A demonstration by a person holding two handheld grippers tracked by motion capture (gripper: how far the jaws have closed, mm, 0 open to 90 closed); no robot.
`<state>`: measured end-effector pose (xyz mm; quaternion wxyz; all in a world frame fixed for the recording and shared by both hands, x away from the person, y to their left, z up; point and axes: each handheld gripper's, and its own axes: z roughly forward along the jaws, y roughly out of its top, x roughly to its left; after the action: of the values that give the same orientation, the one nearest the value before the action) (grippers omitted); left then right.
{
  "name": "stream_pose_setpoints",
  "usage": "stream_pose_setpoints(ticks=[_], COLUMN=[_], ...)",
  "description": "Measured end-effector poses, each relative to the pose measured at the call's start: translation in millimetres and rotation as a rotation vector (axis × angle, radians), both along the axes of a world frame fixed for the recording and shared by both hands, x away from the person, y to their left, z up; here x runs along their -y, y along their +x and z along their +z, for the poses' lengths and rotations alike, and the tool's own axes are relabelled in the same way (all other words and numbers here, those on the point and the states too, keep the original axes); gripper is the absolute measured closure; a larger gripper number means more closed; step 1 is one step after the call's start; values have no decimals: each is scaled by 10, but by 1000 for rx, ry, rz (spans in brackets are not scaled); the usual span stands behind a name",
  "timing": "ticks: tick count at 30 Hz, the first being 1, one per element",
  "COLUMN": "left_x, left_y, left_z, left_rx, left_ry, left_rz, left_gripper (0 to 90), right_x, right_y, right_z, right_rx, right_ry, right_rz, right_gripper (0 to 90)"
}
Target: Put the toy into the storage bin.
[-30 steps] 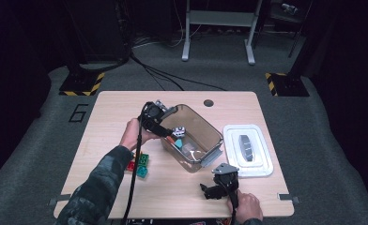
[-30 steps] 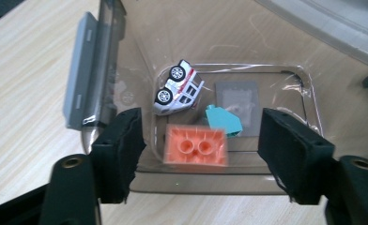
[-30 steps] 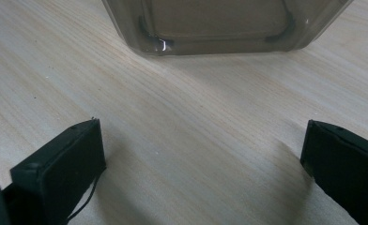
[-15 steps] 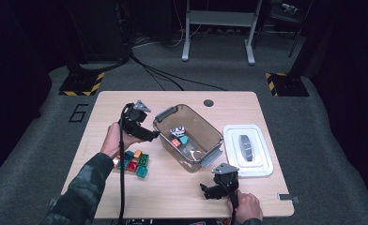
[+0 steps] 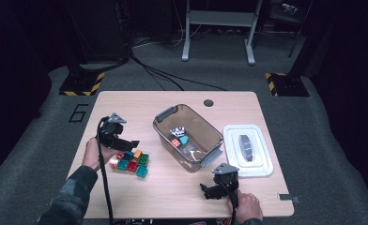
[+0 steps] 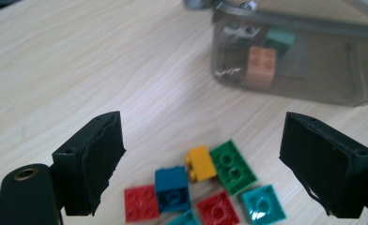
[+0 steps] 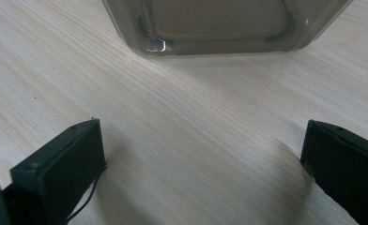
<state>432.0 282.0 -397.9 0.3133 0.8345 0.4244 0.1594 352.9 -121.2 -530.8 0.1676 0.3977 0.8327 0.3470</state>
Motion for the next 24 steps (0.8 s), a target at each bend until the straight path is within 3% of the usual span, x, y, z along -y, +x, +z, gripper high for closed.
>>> stream_pose_setpoints(ticks=[7,12,16,24], left_x=[-323,-446,-505,-544], left_y=[-139,-202,-225,-243], left_z=[-345,-589,-738,-869], left_rx=[-60,-96,-116,-126], left_ry=[-6,-15,-26,-25], left_rz=[126,178,188,213], left_gripper=[156,159,258,412], right_x=[0,-1,-2,-2], right_y=[0,-1,-1,-1], right_z=[0,1,1,1], right_rx=[0,-2,-2,-1], right_ry=[0,1,1,1], right_rz=[-1,-2,-3,-3], right_gripper=[0,0,0,0])
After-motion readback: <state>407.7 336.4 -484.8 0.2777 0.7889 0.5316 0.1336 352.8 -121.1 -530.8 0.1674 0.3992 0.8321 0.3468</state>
